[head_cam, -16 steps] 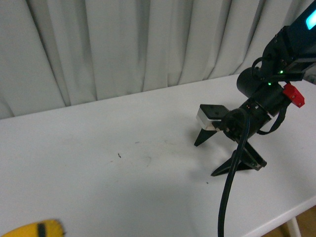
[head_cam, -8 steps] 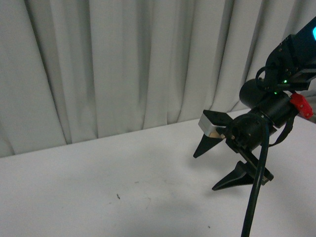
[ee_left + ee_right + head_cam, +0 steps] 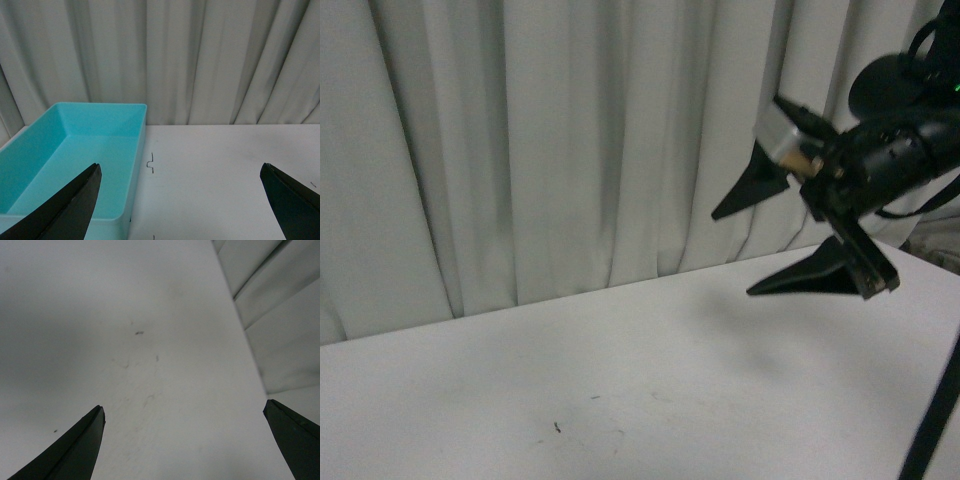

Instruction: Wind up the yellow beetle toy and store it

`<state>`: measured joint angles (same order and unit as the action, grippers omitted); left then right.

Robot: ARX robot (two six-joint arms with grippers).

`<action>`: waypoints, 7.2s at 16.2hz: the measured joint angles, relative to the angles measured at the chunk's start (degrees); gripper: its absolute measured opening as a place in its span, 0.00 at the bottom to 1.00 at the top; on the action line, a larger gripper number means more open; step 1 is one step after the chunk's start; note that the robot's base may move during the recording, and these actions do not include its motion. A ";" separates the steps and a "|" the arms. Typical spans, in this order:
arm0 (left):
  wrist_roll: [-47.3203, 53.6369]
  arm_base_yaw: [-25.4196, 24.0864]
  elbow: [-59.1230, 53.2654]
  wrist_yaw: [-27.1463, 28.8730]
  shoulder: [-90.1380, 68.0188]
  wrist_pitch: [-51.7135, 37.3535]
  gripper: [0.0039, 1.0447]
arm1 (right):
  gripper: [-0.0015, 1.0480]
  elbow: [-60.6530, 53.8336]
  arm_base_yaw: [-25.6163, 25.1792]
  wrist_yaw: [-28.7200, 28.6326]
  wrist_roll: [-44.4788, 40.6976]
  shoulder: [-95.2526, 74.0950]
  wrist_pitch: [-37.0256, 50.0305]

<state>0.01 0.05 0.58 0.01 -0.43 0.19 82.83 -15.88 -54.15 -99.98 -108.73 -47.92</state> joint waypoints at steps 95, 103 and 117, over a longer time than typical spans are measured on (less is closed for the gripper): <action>98.49 -10.49 53.27 -8.79 -92.28 33.18 0.94 | 0.94 -82.20 15.87 54.18 99.16 108.59 47.67; 99.45 -8.68 49.44 -4.68 -97.68 28.63 0.94 | 0.94 -82.20 15.87 54.18 99.16 108.59 47.67; 99.45 -3.82 46.01 -1.44 -104.56 17.64 0.79 | 0.94 -82.20 15.87 54.18 99.16 108.59 47.67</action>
<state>99.46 -3.77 46.59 -1.43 -104.99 17.82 0.62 -0.01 0.03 -0.82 -0.14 -0.25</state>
